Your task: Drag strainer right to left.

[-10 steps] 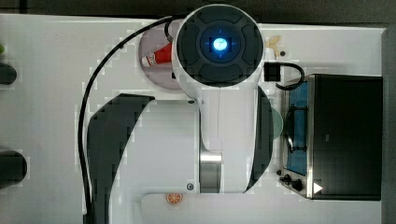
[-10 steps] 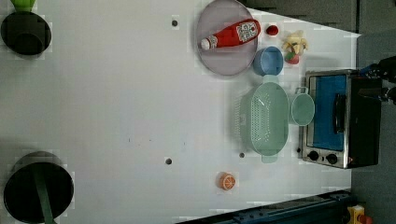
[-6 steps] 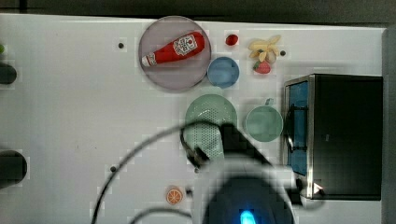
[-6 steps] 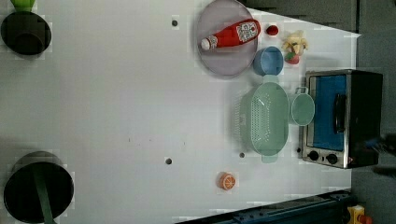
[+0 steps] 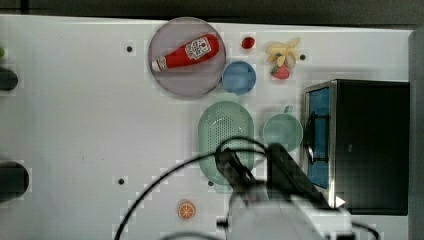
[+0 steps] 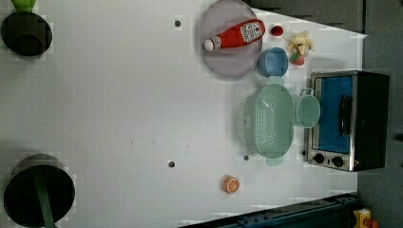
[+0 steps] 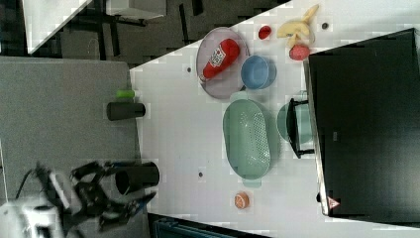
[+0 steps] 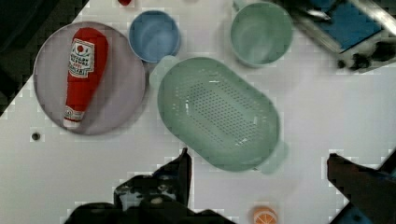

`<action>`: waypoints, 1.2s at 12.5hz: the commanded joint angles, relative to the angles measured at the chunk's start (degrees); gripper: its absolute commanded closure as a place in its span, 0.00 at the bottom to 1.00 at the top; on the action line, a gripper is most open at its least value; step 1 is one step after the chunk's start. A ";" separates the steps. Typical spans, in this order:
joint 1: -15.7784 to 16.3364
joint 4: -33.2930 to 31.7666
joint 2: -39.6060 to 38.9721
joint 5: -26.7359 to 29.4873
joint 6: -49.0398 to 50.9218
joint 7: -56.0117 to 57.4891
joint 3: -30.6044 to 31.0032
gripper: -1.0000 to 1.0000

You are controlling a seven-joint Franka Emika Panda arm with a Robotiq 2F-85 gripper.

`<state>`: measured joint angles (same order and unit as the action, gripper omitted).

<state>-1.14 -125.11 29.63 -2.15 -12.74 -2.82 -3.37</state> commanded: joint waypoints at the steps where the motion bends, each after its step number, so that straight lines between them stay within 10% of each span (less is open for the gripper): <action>1: -0.25 -8.28 -11.71 -0.83 -7.86 -9.09 0.86 0.00; 15: 0.97 -13.43 -47.54 -0.55 -49.45 -38.14 3.48 0.00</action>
<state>-1.44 -139.66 -17.65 -3.57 -61.83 -37.40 -1.67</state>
